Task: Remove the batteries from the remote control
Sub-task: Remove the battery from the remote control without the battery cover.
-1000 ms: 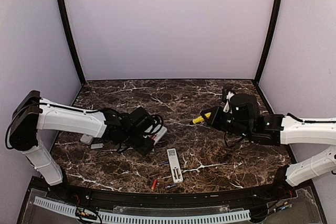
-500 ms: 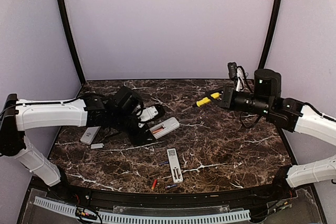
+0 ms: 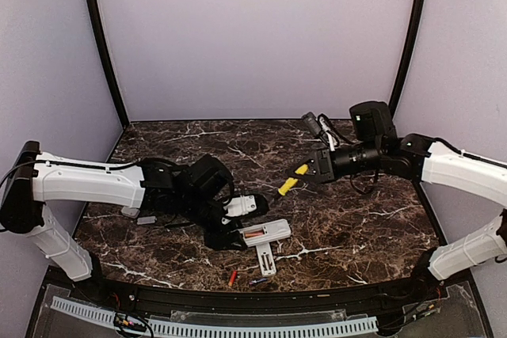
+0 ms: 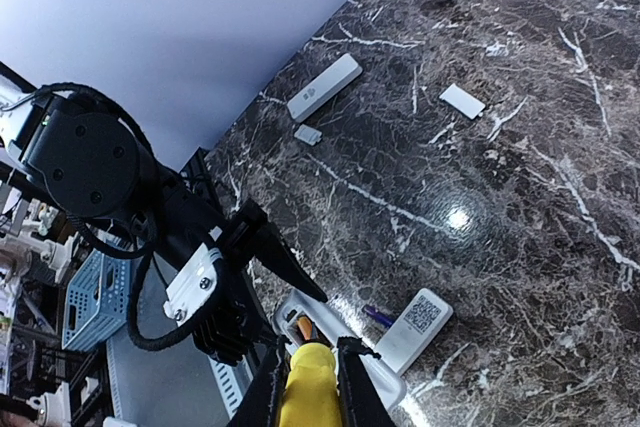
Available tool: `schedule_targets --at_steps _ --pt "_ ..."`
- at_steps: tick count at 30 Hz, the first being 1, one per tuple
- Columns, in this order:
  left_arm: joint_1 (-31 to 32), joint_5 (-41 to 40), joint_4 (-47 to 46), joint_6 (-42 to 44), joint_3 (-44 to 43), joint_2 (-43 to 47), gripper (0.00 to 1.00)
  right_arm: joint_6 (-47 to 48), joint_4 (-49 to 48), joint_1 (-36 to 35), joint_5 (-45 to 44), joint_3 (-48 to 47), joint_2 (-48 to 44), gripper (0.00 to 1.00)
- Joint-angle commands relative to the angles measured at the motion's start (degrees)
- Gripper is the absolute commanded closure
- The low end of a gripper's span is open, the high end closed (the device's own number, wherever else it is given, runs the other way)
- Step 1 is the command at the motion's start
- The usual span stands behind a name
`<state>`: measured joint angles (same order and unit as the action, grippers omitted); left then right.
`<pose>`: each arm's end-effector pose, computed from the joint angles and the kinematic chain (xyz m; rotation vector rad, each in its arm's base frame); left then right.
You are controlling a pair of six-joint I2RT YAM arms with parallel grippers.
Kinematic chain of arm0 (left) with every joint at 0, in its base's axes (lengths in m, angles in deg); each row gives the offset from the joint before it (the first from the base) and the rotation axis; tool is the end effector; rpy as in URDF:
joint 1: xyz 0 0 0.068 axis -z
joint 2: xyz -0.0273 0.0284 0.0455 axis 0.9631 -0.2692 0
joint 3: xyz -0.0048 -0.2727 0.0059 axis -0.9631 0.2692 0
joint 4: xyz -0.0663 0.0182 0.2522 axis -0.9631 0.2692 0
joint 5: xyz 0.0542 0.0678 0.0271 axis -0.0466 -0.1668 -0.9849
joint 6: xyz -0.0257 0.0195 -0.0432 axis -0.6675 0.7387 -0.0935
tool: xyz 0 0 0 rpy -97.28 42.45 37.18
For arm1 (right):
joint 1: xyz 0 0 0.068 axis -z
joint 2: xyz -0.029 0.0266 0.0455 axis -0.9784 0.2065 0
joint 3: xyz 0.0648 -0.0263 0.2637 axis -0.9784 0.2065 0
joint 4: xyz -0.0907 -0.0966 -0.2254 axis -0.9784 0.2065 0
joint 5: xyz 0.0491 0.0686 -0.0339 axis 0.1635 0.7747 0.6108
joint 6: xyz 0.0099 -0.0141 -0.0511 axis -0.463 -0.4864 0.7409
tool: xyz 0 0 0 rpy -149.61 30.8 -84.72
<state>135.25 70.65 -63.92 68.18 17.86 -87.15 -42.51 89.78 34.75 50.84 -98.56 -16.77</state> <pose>0.1510 -0.2877 0.2279 1.6006 1.9754 -0.6390 0.1899 0.2036 0.3092 -0.6776 2.1220 1.2614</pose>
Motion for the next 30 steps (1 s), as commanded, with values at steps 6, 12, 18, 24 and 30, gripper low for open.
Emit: schedule_targets --at_steps 6,12,18,24,30 --pt "1.3 4.79 0.04 1.54 -0.99 0.28 0.78 5.06 3.42 0.12 12.89 -2.72 3.05 1.0" --pt "1.81 5.11 -0.03 2.15 -0.82 0.67 0.78 6.49 4.35 -1.08 13.69 -3.8 5.48 1.0" --pt "2.6 5.43 0.18 2.63 -0.71 0.97 0.79 8.91 6.02 -2.02 13.2 -5.27 8.29 1.0" --pt "3.27 5.42 0.24 2.96 -0.68 0.73 0.79 11.32 8.59 -2.39 12.33 -6.99 10.46 1.0" --pt "3.31 5.53 0.22 3.03 -0.62 0.75 0.79 12.89 10.57 -2.5 10.24 -7.38 10.84 1.0"
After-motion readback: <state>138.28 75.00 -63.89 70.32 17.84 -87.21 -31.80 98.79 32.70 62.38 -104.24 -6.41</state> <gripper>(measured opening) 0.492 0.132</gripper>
